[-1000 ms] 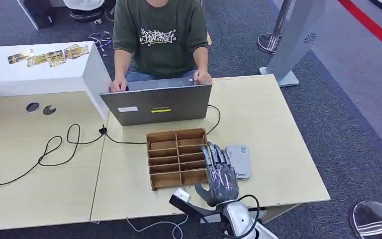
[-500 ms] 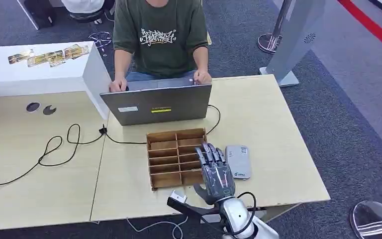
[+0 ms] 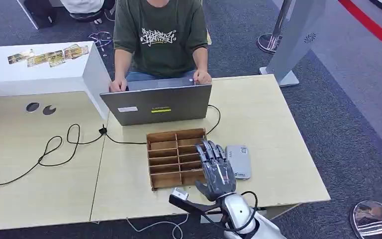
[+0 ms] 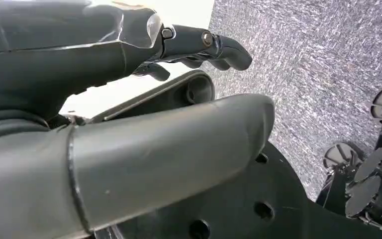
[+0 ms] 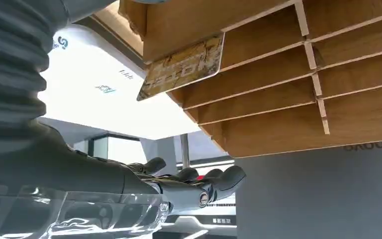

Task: Pass the card to the sensor for recognition and then transmit it.

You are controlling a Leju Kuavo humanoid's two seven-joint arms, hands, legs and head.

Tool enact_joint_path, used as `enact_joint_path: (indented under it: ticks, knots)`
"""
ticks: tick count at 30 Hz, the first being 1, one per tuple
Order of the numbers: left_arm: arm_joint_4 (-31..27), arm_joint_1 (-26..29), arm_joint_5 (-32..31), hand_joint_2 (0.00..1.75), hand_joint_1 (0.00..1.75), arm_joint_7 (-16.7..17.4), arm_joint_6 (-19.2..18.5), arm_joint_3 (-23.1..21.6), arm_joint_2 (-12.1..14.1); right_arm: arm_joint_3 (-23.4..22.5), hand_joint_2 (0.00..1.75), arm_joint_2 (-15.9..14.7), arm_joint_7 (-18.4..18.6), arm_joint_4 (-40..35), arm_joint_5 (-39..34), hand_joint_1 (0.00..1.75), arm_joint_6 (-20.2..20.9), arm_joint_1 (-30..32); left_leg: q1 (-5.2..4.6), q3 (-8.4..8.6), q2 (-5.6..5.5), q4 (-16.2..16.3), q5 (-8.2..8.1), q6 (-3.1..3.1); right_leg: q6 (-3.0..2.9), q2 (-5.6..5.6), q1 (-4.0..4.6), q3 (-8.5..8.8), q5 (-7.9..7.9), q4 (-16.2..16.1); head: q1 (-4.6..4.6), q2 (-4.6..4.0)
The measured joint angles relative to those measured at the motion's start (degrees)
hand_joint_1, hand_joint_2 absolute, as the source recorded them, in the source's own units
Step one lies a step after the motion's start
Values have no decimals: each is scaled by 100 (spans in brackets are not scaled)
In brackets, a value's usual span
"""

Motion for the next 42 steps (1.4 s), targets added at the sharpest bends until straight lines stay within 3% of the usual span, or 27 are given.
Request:
enact_joint_path:
  ticks: [17, 42]
  knots:
    - [0, 2, 33, 0, 0, 0, 15, 0, 7, 5, 175, -319, 63, -125, -263, 0, 250, -15, -1, 0, 0, 0, -1, 1, 0, 0, -1, 0, 0, -1, 0, 2]
    - [0, 1, 37, 0, 0, -11, 48, 4, 31, 33, 175, -348, 6, -149, -492, 0, 219, -13, -1, 0, 0, 0, 0, 1, 0, 0, -1, 0, 0, -1, 0, 0]
